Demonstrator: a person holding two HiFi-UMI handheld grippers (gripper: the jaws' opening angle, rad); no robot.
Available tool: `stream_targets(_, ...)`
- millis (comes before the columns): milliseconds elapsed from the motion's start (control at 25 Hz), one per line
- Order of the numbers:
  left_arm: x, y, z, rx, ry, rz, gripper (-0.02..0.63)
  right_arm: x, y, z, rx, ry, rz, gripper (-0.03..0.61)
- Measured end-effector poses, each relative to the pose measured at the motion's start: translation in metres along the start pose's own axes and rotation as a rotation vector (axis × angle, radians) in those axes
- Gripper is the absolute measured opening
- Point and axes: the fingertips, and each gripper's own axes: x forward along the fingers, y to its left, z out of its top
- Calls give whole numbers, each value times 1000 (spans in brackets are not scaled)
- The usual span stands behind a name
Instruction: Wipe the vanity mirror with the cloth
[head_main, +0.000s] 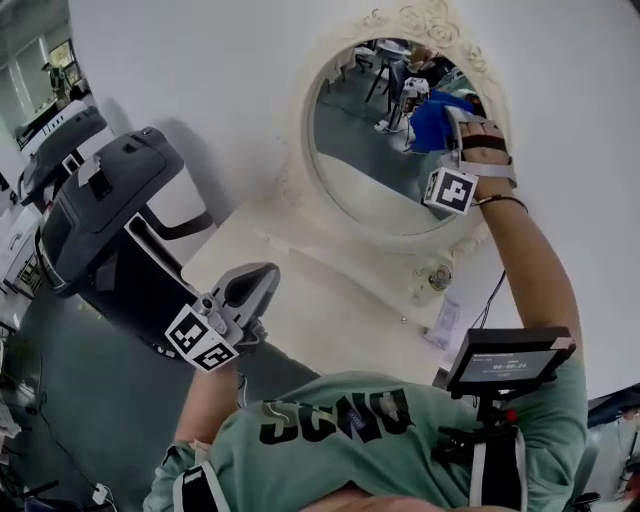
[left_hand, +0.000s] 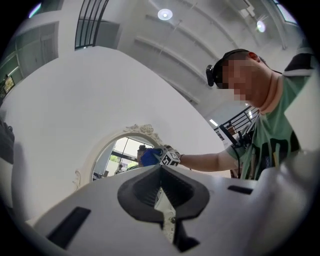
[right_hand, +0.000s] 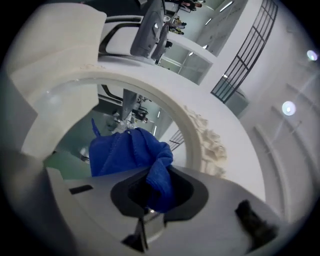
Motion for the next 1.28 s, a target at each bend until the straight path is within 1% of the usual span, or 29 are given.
stream_targets(40, -1, 0, 6, 10, -13, -6, 11, 4, -21, -10, -12, 29, -26, 46)
stream_targets(120, -7, 5, 12, 23, -32, -13, 11, 11, -40, -16, -22, 69, -34, 46)
stream_targets(240, -18, 14, 13, 30, -48, -10, 11, 18, -35, -10, -52, 104, -25, 48)
stream_targets(400, -13, 14, 17, 21, -61, 5, 11, 25, -34, -22, -38, 138, -12, 48)
stream_targets(520, -8, 12, 19, 21, -59, 13, 11, 25, -36, -29, -43, 148, -15, 48)
stream_targets(680, 1, 10, 16, 26, -52, -1, 11, 27, -35, -33, -40, 169, -36, 46)
stream_targets(800, 9, 13, 10, 16, -34, -7, 11, 32, -25, -27, -11, 149, -40, 44)
stream_targets(880, 9, 13, 3, -9, -10, 2, 11, 26, -1, -17, -9, 118, -10, 44)
stream_targets(1000, 7, 13, -8, -41, 21, 17, 11, 9, 55, 3, -56, 65, 48, 44)
stream_targets(1120, 8, 16, -23, -71, 54, 26, 11, -11, 123, 28, -81, 7, 118, 44)
stream_targets(1280, 6, 21, -55, -134, 104, 42, 11, -52, 232, 64, -95, -86, 271, 44)
